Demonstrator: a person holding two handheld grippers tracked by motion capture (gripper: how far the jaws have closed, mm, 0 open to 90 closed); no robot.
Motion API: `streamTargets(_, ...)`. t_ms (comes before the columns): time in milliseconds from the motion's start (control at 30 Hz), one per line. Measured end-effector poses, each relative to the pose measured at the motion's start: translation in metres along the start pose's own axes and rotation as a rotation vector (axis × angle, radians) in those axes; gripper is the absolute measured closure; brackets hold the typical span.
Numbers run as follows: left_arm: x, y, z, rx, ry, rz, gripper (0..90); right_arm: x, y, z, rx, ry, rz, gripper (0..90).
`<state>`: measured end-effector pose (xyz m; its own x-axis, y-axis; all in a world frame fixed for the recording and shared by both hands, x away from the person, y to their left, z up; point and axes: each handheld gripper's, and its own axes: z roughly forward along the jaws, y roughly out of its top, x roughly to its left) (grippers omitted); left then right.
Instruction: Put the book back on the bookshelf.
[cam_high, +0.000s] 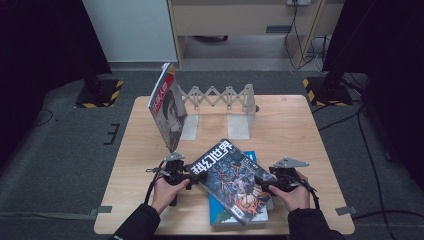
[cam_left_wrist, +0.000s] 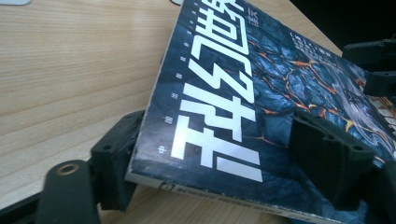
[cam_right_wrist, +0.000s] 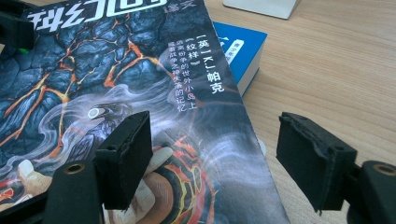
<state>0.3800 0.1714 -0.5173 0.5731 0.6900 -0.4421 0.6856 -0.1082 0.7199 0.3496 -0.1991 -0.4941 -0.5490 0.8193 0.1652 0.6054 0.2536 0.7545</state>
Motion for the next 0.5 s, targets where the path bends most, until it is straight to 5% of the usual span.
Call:
streamTargets(200,0.001,0.001,-0.012,0.014,-0.016,-0.026,35.8,-0.002,-0.002,0.001,-0.01,0.011,0.02,26.4)
streamTargets(500,-0.004,-0.003,-0.021,0.04,-0.012,-0.022,39.8,0.0,-0.003,0.001,-0.018,0.004,0.005,26.3)
